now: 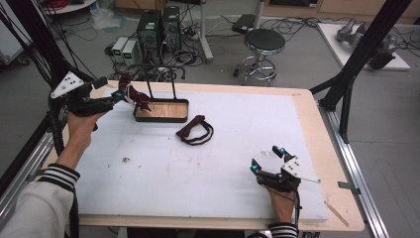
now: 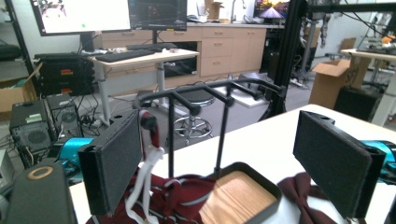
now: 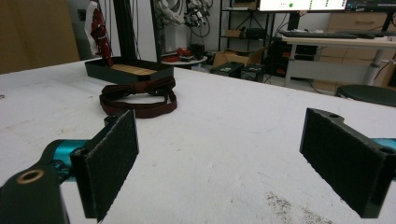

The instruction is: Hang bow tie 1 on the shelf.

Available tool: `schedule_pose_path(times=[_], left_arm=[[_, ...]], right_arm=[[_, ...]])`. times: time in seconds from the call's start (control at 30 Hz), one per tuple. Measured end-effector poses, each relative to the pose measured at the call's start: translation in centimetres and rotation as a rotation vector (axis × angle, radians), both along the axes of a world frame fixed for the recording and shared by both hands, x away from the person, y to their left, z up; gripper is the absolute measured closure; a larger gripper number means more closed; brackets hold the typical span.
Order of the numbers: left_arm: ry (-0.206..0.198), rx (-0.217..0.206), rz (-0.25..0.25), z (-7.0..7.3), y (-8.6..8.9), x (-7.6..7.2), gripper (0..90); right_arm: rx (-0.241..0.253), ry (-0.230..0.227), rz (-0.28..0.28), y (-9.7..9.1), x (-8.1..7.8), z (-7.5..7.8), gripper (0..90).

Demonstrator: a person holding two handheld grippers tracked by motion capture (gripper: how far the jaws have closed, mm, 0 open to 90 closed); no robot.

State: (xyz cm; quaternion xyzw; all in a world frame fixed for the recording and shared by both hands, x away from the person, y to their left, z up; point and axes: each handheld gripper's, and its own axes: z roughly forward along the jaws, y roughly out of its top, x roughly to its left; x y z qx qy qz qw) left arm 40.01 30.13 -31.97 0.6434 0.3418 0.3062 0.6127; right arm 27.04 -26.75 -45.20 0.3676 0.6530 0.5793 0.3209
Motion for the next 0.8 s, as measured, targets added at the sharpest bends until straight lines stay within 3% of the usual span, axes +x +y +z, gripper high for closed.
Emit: schedule_pose_path(times=[0.27,0.5,0.8], left_arm=[[-0.031,0.013,-0.036,-1.3,-0.7,-2.7,16.1],[-0.054,0.014,-0.084,-3.4,-1.7,-5.5,16.0],[-0.047,0.018,-0.113,-4.4,-2.8,-6.1,16.0]], right_arm=[[-0.002,-0.003,0.003,0.0,0.0,0.0,10.8],[-0.001,-0.008,0.001,-0.1,0.0,0.0,10.9],[0.000,-0.004,0.003,0.0,0.0,0.0,10.9]])
